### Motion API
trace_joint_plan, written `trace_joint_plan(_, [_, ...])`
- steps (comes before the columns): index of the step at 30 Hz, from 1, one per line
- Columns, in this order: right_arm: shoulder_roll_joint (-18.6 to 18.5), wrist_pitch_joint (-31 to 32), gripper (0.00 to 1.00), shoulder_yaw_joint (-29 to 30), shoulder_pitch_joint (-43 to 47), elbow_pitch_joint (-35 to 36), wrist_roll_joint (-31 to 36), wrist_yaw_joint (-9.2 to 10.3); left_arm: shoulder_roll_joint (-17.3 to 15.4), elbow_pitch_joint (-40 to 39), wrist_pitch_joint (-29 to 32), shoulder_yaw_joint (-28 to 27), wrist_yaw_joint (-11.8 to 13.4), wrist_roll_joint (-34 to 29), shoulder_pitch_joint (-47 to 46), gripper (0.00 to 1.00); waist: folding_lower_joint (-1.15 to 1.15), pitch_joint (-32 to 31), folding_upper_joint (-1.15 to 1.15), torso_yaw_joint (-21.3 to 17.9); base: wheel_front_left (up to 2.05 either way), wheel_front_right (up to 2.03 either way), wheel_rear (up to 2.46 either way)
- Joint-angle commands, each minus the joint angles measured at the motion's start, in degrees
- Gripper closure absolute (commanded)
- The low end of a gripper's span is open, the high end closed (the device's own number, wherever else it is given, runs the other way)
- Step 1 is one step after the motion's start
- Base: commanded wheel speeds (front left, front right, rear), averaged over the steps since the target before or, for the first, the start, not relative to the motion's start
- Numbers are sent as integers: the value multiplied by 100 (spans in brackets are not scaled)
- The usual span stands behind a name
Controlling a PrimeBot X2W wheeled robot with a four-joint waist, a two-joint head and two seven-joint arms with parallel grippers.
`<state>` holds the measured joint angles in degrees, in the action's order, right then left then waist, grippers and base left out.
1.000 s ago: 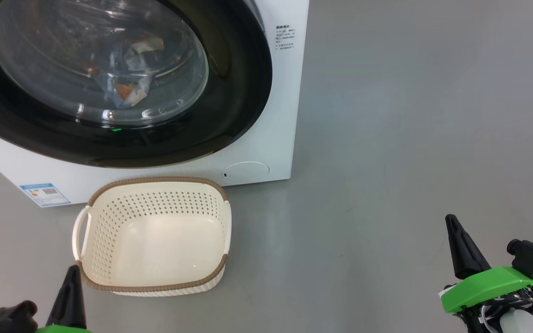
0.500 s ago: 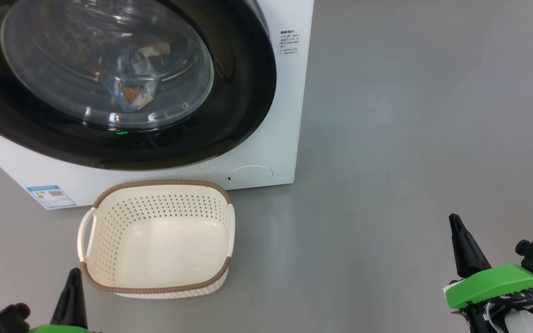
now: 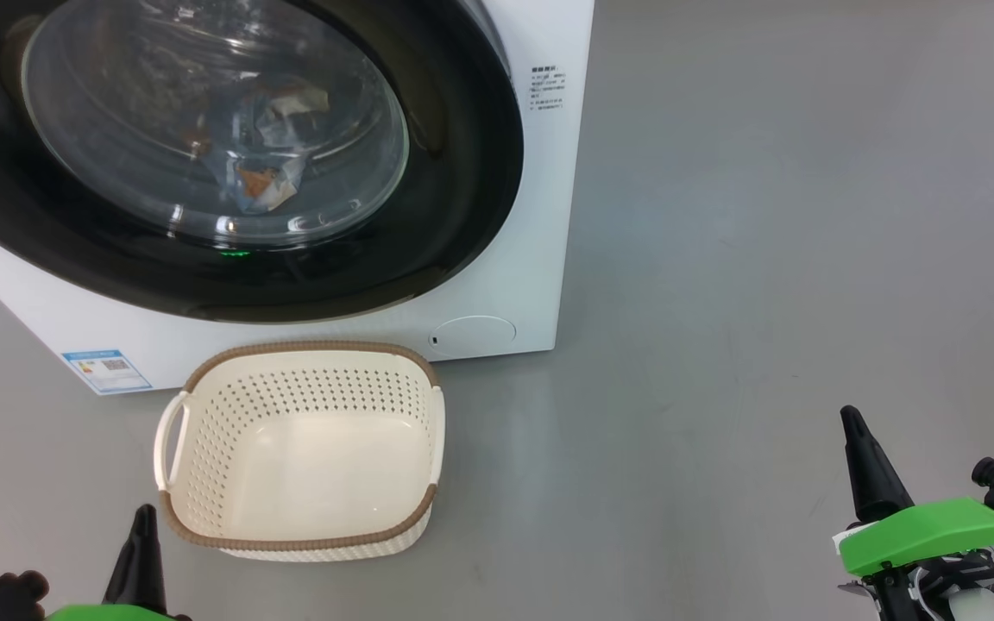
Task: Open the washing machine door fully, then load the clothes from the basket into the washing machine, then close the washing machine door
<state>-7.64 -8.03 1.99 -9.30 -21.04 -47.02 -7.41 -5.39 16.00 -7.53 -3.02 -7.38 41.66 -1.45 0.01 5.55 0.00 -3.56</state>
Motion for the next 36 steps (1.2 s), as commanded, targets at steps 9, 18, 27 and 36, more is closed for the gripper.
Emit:
trace_joint_plan(9, [5,186,100,47,-3,227,-571,-3,-48,-134,154,-139,-5,626,-226,100,-1,-61,0,41,0,0,0])
trace_joint_plan(18, [61,339,100,95,36,285,-1051,-4,-12,-141,306,-166,-6,1163,-256,100,-1,-119,0,79,0,0,0])
trace_joint_plan(27, [117,491,100,143,74,342,-1527,-4,24,-148,457,-192,-6,1696,-286,100,-1,-176,0,117,0,0,0])
trace_joint_plan(36, [167,627,100,187,108,393,-1953,-5,57,-155,592,-215,-7,2173,-313,100,-1,-228,0,152,0,0,0])
